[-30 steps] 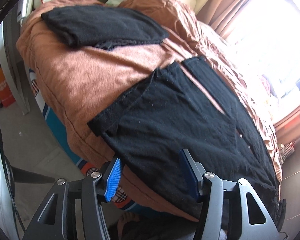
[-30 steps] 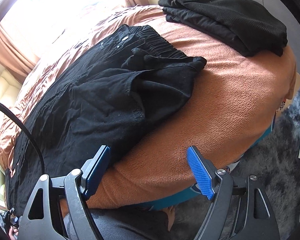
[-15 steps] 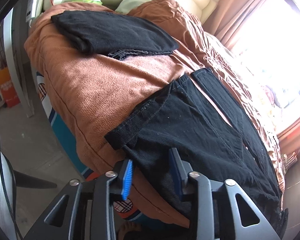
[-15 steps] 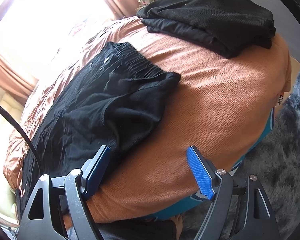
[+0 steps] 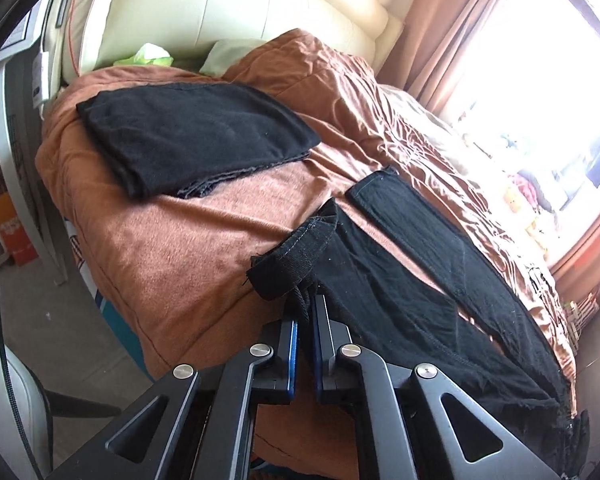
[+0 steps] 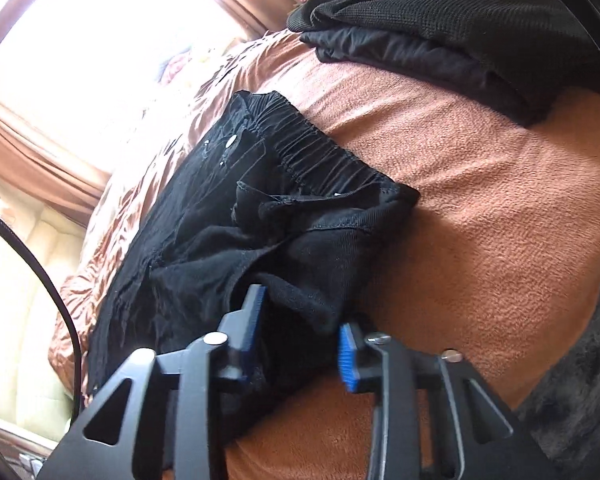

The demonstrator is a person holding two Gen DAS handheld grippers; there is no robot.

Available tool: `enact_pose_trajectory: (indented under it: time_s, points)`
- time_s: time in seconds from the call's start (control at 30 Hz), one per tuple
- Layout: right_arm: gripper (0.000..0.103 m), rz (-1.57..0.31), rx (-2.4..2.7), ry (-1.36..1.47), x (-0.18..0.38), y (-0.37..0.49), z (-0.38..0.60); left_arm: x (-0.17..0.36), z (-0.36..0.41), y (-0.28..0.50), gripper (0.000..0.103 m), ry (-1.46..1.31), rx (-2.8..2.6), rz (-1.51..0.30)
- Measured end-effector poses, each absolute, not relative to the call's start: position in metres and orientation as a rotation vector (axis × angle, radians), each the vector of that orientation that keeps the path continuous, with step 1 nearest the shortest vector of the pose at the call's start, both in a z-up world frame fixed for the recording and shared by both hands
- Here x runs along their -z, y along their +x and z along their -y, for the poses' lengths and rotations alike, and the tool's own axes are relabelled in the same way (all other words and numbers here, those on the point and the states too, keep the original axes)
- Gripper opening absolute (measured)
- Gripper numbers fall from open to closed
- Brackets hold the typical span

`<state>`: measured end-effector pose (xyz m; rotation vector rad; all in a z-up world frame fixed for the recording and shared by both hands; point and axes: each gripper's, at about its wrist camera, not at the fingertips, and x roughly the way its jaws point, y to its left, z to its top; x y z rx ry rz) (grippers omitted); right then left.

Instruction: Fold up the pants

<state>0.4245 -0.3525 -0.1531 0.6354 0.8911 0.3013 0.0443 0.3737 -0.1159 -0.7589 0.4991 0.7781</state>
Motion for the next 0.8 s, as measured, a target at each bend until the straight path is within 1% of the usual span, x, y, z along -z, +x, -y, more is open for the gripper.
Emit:
enact_pose_trajectory:
  time_s: [0.07, 0.1, 0.5, 0.8]
  points:
    - [0.005, -0.873, -0.311, 0.646, 0.148, 0.425, 0.359, 0.107, -0.374, 0.047, 0.006, -0.750, -0.770, -0.489]
    - [0.003, -0.859, -0.318, 0.656, 0.145, 0.424, 0.363, 0.103, -0.374, 0.047, 0.006, -0.749, -0.764, -0.485]
    - [0.001, -0.704, -0.386, 0.682, 0.089, 0.410, 0.380, 0.048, -0.379, 0.070, 0.006, -0.687, -0.716, -0.442]
    - [0.001, -0.673, -0.405, 0.678, 0.067, 0.422, 0.375, 0.008, -0.397, 0.101, 0.004, -0.627, -0.681, -0.411]
